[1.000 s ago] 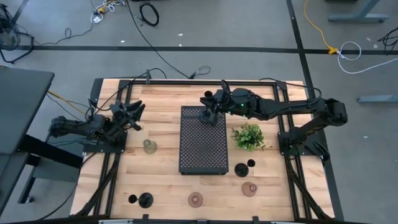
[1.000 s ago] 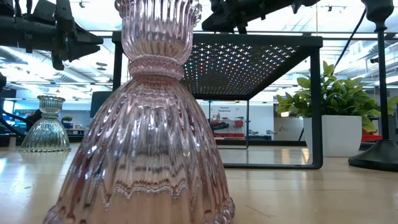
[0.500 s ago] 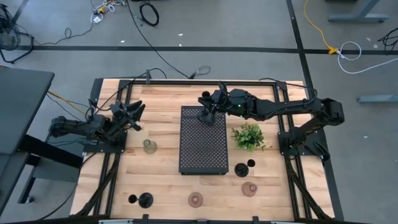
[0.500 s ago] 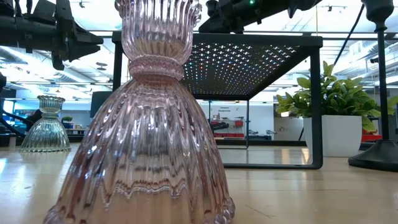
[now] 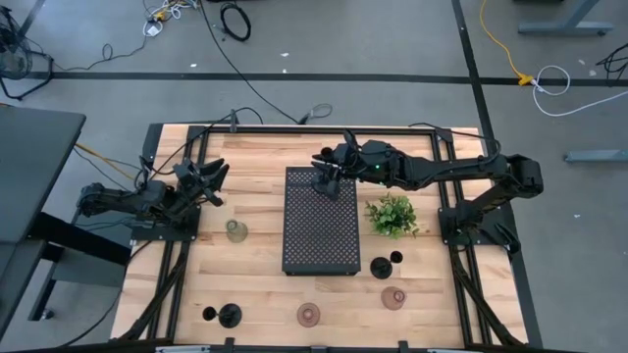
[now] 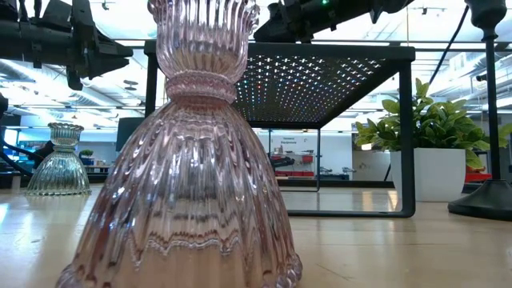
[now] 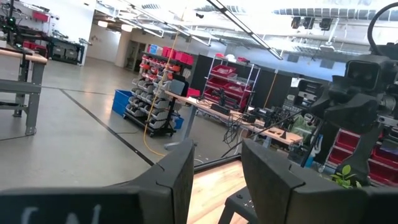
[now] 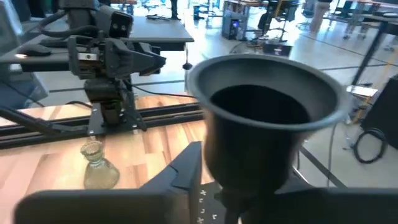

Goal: Pick & Place candle stick holders
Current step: Put the top black candle holder on the shelf

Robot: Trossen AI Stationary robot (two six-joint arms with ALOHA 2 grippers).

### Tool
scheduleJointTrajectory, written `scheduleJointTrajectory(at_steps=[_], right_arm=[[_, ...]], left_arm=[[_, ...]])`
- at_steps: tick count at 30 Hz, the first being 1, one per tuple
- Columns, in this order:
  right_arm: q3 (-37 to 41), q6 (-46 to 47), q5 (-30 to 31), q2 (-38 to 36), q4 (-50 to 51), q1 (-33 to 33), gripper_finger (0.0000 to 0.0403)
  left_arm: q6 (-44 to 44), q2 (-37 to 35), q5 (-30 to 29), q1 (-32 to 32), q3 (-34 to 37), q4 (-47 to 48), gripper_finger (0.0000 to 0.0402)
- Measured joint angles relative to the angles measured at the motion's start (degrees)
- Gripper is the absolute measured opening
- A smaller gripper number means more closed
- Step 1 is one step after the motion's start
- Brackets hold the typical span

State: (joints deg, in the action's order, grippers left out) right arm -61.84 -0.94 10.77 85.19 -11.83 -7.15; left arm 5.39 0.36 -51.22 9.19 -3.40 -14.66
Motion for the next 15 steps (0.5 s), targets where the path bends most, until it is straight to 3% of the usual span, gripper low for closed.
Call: scheduleJointTrajectory(at_steps=[11, 15], right_arm=[[0.0, 0.1, 2.7, 0.0, 0.1, 0.0, 0.0193], [0.0, -1.1, 6.5, 0.0, 0.1, 0.0, 0.0234]], left_arm=[[0.0, 0.0, 0.0, 0.0, 0.0, 0.0, 0.0138], [0.0, 0.0, 0.0, 0.0, 0.0, 0.0, 0.0138]])
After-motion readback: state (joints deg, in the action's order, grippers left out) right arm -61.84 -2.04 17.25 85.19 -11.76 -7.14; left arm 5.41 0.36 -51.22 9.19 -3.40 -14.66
